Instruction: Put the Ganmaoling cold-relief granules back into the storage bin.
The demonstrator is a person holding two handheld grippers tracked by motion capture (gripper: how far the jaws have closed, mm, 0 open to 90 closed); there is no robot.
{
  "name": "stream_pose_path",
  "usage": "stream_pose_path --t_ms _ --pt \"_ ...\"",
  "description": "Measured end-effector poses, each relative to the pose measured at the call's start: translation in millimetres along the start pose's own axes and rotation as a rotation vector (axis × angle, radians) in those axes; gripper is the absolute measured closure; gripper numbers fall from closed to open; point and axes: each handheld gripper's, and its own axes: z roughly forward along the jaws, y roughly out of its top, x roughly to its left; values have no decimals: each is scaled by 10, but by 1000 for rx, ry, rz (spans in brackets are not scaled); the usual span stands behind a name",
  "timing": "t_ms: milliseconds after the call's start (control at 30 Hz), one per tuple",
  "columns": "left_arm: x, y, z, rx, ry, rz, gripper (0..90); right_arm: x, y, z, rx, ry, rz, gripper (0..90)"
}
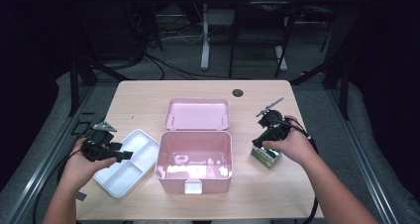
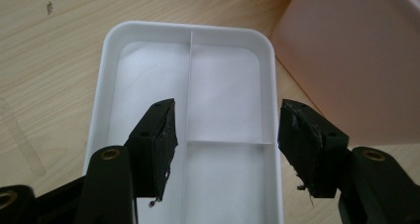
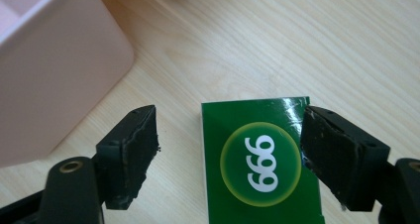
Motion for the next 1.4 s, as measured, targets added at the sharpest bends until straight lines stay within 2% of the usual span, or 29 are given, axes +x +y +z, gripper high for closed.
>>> stream_pose_path --t_ms 33,67,133,233,267,433,533,733,967,1033,1400 --pt "-2 2 -7 -3 1 0 402 -34 22 1 28 5 3 219" --pt "0 4 -15 -6 1 1 402 -34 22 1 28 5 3 219" --pt "2 6 -29 -14 1 1 402 -57 42 9 62 7 -3 205" --pt "22 -2 -55 -25 -1 1 400 -86 73 42 121 15 -33 195" --pt "29 -8 -63 -29 2 -5 400 -86 73 42 121 15 -33 195" --pt "56 -20 -85 -31 5 -11 400 -116 83 110 208 35 -32 177" --pt "47 -18 -79 -28 5 -7 399 -135 75 173 240 37 -58 159" --pt "50 -20 -79 -29 3 -9 398 -192 83 266 292 38 -77 141" --pt "51 -18 -65 -26 3 -9 398 -258 84 370 305 14 -71 144" --pt "50 -17 -63 -22 2 -8 398 -293 85 394 307 30 -49 141" --pt "48 -14 -53 -21 1 -3 398 -367 76 458 315 93 -26 128"
